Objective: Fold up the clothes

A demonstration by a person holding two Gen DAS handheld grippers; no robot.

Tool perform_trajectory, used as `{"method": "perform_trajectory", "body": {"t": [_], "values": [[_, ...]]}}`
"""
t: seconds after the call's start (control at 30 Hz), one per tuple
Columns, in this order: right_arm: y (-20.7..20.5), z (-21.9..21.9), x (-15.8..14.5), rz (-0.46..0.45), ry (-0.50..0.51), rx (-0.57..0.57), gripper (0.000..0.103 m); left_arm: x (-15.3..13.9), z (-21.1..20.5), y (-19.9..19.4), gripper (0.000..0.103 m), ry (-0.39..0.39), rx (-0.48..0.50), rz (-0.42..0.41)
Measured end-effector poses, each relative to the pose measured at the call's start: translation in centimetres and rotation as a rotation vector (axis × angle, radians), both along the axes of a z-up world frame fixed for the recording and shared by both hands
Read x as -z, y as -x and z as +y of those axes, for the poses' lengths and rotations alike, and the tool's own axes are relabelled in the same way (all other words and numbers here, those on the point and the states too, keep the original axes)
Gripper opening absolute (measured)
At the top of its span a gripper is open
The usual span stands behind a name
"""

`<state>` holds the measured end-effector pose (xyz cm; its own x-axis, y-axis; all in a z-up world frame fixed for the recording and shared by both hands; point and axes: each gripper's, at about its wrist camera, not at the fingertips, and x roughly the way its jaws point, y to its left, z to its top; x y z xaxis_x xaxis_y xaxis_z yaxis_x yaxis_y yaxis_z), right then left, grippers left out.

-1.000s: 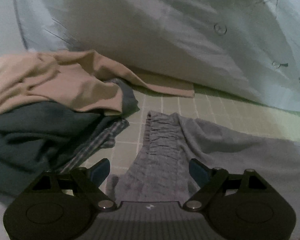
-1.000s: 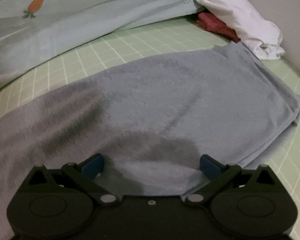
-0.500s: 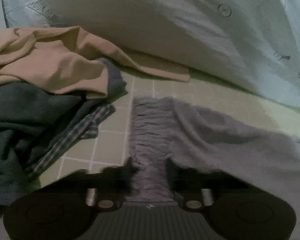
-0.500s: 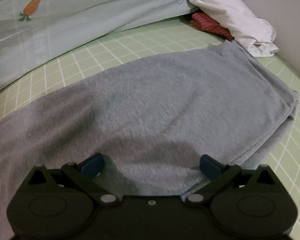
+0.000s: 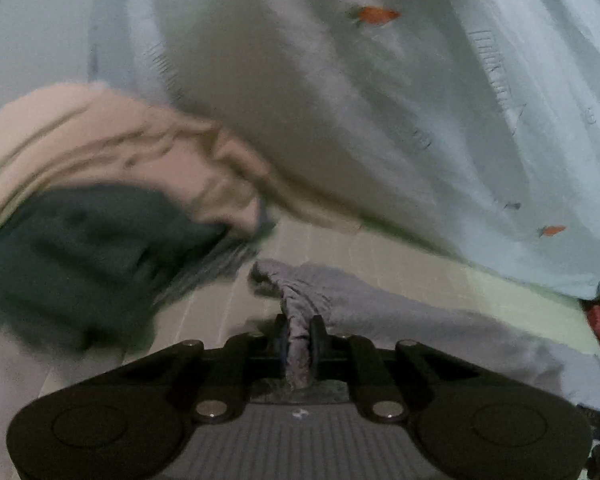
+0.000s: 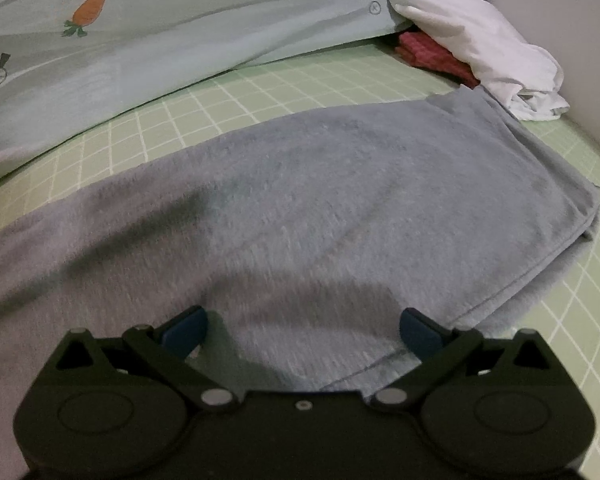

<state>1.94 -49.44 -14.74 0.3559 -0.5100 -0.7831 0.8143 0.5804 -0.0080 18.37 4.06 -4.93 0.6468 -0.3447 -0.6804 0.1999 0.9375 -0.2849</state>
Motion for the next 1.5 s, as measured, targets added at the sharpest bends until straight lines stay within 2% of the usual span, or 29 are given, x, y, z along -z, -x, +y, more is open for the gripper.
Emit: {"method": "perform_trajectory", "body": {"t": [0.1,0.13,0.2,0.27,0.33,0.37,0.5,0.67,0.73,0.8,0.93,1.1,1.2,1.27,1.37,1.47,1.5], "values": [[0.3,0.2,0.0,-0.004,0.004,-0.005,0.103,3.0,1.3,1.3,0.014,0.008,-0.065,0.128],[0.4,0.2,0.0,-0.005,0.005,-0.007,0.103,3.6,1.6,1.7,0.020,0.012,-0.091,0.147],[0.4,0.2,0.0,-0.005,0.004,-0.007,0.103,4.5,2.1,2.4,0.024,0.021,-0.140,0.174],[0.4,0.1,0.0,-0.006,0.004,-0.008,0.103,4.5,2.3,2.5,0.056,0.039,-0.175,0.164],[0.4,0.2,0.0,-0.007,0.005,-0.005,0.103,4.6,2.3,2.3,0.073,0.059,-0.192,0.145],[0.4,0.2,0.0,-0.008,0.006,-0.003,0.103,4.7,2.2,2.0,0.074,0.064,-0.194,0.145],[0.4,0.4,0.1,-0.010,0.010,-0.001,0.103,5.8,1.1,0.3,0.074,0.050,-0.175,0.186],[0.0,0.0,-0.6,0.030,-0.021,-0.004,0.103,6.3,0.6,-0.7,0.074,0.039,-0.144,0.190],[-0.3,0.4,-1.4,0.014,0.005,0.008,0.103,6.3,0.0,-1.4,0.074,0.017,-0.129,0.184],[-1.1,1.3,-2.6,-0.042,0.027,-0.027,0.103,6.1,-0.4,-1.9,0.074,-0.006,-0.117,0.173],[-4.7,3.5,-4.3,-0.080,0.073,-0.154,0.103,6.0,-1.2,-3.0,0.074,-0.041,-0.105,0.158],[-9.2,4.9,-4.0,-0.121,-0.035,-0.187,0.098,6.0,-2.0,-4.3,0.073,-0.084,-0.110,0.136],[-11.5,5.5,-3.4,-0.116,-0.080,-0.177,0.094,6.1,-2.3,-5.0,0.067,-0.098,-0.118,0.136],[-12.7,5.8,-3.1,-0.112,-0.103,-0.182,0.090,6.2,-2.5,-5.3,0.057,-0.103,-0.113,0.141],[-14.0,6.0,-2.3,-0.101,-0.144,-0.191,0.076,6.4,-2.8,-5.7,0.048,-0.106,-0.101,0.141],[-14.8,5.9,-2.0,-0.077,-0.151,-0.164,0.052,6.4,-3.1,-5.9,0.045,-0.118,-0.098,0.125],[-15.0,5.8,-2.1,-0.065,-0.146,-0.173,0.036,6.4,-3.2,-5.9,0.044,-0.119,-0.099,0.117]]}}
